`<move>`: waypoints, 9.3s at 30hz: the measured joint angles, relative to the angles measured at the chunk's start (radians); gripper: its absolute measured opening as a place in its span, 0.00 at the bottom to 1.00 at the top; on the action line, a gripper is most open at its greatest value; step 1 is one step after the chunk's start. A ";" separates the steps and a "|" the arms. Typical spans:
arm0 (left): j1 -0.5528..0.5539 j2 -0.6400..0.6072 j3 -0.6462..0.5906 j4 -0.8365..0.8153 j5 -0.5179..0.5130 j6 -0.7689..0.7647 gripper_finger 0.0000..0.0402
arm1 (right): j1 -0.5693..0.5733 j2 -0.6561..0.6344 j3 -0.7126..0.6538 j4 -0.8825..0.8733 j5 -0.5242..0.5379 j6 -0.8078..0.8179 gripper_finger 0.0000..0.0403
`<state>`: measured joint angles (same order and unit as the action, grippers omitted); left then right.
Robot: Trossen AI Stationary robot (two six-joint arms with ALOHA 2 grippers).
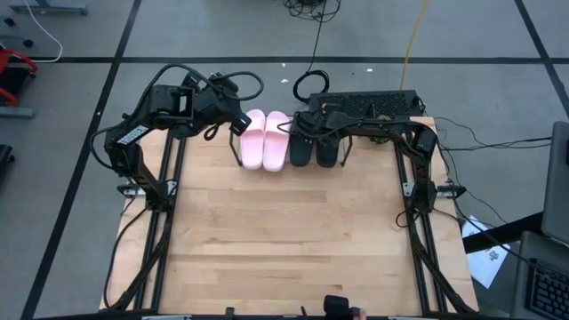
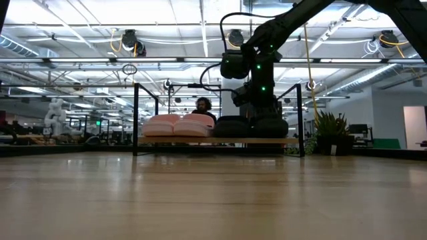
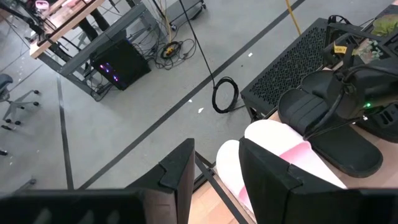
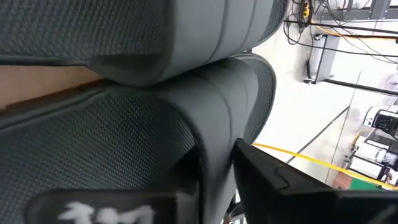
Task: Pick and place slides into the shelf
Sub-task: Put the black slipper on the shelf, then return to Home Position
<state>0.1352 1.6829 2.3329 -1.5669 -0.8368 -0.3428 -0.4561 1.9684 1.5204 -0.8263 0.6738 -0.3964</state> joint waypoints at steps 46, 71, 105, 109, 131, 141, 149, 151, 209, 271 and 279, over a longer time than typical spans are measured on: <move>-0.159 -0.113 -0.001 -0.004 0.233 -0.011 0.32 | 0.407 -0.463 0.000 -0.300 0.004 0.362 0.30; -0.916 -0.174 -0.333 0.126 0.114 -0.546 0.32 | 0.856 -0.953 -0.201 -0.046 -0.361 0.953 0.29; -0.277 -1.156 -1.516 1.174 0.696 0.191 0.32 | 0.848 -1.800 -0.710 0.206 -0.204 0.674 0.29; -0.264 -1.231 -1.574 1.243 0.710 0.172 0.32 | 0.849 -1.818 -0.719 0.213 -0.210 0.656 0.29; -0.223 -1.258 -1.865 1.570 0.757 0.108 0.32 | 0.806 -1.904 -1.154 0.596 -0.574 0.753 0.29; -0.194 -1.189 -1.865 1.571 0.768 0.099 0.32 | 0.527 -1.947 -1.275 0.625 -0.807 0.773 0.29; -0.108 -1.131 -1.866 1.577 0.865 0.108 0.32 | 0.204 -1.948 -1.275 0.604 -1.103 0.741 0.29; -0.077 -1.152 -1.866 1.569 0.904 0.126 0.32 | 0.138 -1.948 -1.275 0.605 -1.175 0.742 0.29; -0.144 -1.481 -2.323 1.690 0.731 0.203 0.32 | 0.289 -1.706 -1.347 0.848 -0.774 0.486 0.29; -0.143 -1.481 -2.322 1.698 0.731 0.101 0.32 | 0.349 -1.856 -1.470 0.861 -0.675 0.497 0.29; -0.143 -1.481 -2.322 1.698 0.730 0.101 0.32 | 0.349 -1.856 -1.470 0.861 -0.675 0.497 0.29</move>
<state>-0.0082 0.2024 0.0109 0.1314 -0.1064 -0.2420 -0.1075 0.1120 0.0505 0.0348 -0.0010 0.1001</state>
